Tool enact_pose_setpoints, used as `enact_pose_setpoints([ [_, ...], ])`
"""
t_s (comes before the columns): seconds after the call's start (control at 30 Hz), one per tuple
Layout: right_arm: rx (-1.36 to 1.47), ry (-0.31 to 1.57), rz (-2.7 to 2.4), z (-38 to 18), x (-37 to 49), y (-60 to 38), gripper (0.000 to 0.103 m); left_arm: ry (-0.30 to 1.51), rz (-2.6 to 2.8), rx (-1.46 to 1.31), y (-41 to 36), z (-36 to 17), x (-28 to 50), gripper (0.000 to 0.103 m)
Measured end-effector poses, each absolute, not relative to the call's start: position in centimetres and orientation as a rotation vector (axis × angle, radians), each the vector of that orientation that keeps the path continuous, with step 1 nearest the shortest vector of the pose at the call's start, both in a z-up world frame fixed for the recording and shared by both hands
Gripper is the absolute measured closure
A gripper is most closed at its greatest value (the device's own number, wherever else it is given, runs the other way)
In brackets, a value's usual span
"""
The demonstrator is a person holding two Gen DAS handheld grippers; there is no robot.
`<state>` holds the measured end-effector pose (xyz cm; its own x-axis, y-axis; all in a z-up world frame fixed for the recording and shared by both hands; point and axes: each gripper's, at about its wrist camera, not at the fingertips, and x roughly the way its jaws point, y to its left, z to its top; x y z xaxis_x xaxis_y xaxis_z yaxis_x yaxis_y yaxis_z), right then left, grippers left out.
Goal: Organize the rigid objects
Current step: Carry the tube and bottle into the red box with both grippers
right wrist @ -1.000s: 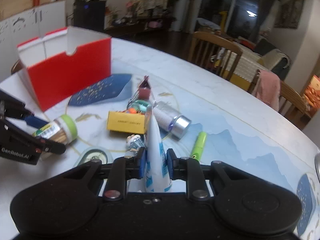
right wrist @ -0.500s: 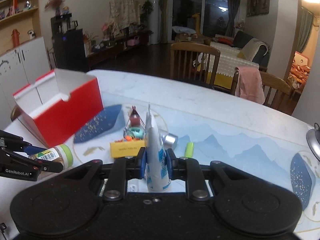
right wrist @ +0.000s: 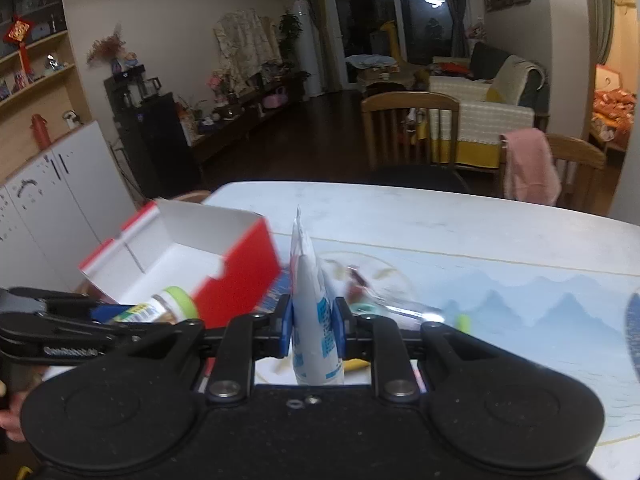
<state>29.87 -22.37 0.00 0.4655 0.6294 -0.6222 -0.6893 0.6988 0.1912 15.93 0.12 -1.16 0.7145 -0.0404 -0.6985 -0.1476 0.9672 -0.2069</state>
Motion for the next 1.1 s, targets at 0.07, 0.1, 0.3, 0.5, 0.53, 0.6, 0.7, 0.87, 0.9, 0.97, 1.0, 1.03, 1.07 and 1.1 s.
enact_pose_setpoints([
  [0.07, -0.085, 0.729, 0.821, 0.4, 29.6, -20.5, 0.083, 0.773, 0.071, -0.254, 1.8, -1.0, 15.8, 0.059],
  [0.1, -0.082, 0.731, 0.828, 0.6, 29.5, -19.4, 0.083, 0.772, 0.079, -0.252, 2.7, -1.0, 15.8, 0.059],
  [0.3, -0.094, 0.725, 0.86, 0.9, 28.5, -13.7, 0.083, 0.764, 0.116, -0.268, 9.0, -1.1, 16.0, 0.059],
  [0.5, -0.101, 0.769, 0.855, 0.1, 28.6, -8.2, 0.083, 0.782, 0.161, -0.24, 15.0, -2.2, 16.7, 0.059],
  [0.53, -0.106, 0.78, 0.853, -0.3, 28.7, -7.3, 0.083, 0.789, 0.166, -0.236, 15.8, -2.5, 16.9, 0.059],
  [0.6, -0.123, 0.797, 0.845, -0.9, 28.5, -5.6, 0.083, 0.803, 0.167, -0.231, 17.5, -3.1, 17.4, 0.059],
  [0.7, -0.148, 0.835, 0.835, -2.1, 28.3, -3.2, 0.083, 0.834, 0.167, -0.204, 19.4, -4.1, 18.7, 0.059],
  [0.87, -0.2, 0.912, 0.818, -4.6, 28.6, 0.6, 0.083, 0.879, 0.133, -0.149, 20.8, -5.6, 20.7, 0.059],
  [0.9, -0.212, 0.932, 0.816, -5.2, 28.6, 1.4, 0.083, 0.888, 0.128, -0.136, 20.9, -6.0, 21.2, 0.059],
  [0.97, -0.244, 0.979, 0.804, -6.5, 28.9, 2.7, 0.083, 0.905, 0.121, -0.118, 21.0, -6.7, 21.9, 0.059],
  [1.0, -0.259, 0.997, 0.792, -7.0, 28.9, 3.3, 0.083, 0.914, 0.118, -0.114, 21.1, -7.1, 22.1, 0.059],
  [1.03, -0.274, 1.018, 0.783, -7.7, 29.1, 3.7, 0.083, 0.924, 0.114, -0.109, 21.0, -7.4, 22.3, 0.059],
  [1.07, -0.28, 1.034, 0.778, -8.3, 29.1, 4.0, 0.083, 0.934, 0.109, -0.1, 21.0, -7.7, 22.6, 0.059],
  [1.1, -0.282, 1.051, 0.774, -8.7, 29.2, 4.3, 0.083, 0.942, 0.104, -0.093, 21.0, -8.0, 22.8, 0.059],
])
